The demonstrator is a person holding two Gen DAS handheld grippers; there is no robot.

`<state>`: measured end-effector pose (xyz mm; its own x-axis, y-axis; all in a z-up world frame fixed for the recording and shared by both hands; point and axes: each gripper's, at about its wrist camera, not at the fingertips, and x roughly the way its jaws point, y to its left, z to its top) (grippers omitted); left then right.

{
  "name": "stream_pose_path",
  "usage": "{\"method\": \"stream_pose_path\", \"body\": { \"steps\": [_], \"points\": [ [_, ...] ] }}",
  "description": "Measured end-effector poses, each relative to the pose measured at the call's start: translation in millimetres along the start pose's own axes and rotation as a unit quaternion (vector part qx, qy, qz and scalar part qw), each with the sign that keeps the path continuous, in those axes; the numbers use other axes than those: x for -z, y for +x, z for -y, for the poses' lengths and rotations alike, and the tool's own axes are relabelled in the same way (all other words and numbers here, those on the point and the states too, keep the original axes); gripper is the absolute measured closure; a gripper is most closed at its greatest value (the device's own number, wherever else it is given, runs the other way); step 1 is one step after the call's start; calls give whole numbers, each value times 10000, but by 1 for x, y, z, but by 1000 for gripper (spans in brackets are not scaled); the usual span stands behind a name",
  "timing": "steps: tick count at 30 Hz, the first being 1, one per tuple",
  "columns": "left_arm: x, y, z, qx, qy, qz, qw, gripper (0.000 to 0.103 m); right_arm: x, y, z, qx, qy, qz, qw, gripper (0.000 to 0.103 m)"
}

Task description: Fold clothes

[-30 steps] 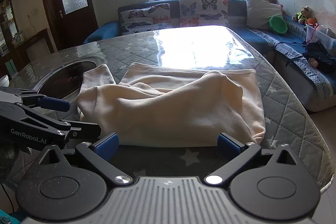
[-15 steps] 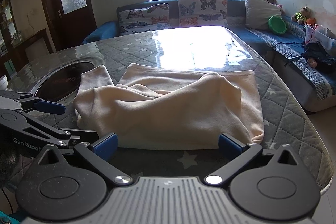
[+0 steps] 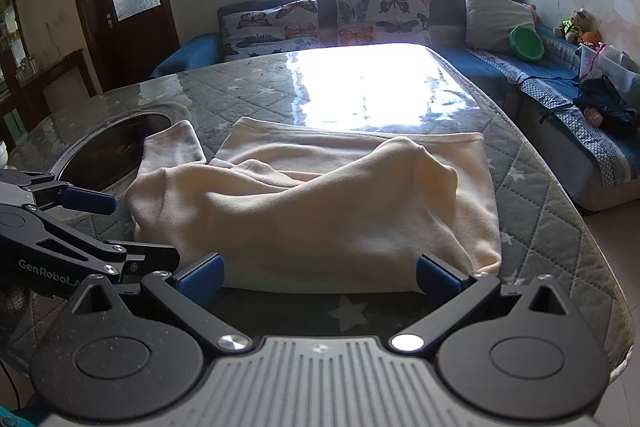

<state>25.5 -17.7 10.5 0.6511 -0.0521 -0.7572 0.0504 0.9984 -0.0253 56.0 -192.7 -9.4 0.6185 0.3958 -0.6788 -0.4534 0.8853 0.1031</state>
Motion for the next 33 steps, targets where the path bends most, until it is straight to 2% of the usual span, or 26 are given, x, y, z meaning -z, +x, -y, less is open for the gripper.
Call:
{"method": "stream_pose_path", "body": {
  "steps": [21, 33],
  "points": [
    [-23, 3, -13, 17, -184, 51, 9998, 0, -17, 11, 12, 26, -19, 39, 10000, 0],
    [-42, 13, -18, 201, -209, 212, 9994, 3, -44, 24, 22, 159, -98, 229, 9996, 0]
  ]
}}
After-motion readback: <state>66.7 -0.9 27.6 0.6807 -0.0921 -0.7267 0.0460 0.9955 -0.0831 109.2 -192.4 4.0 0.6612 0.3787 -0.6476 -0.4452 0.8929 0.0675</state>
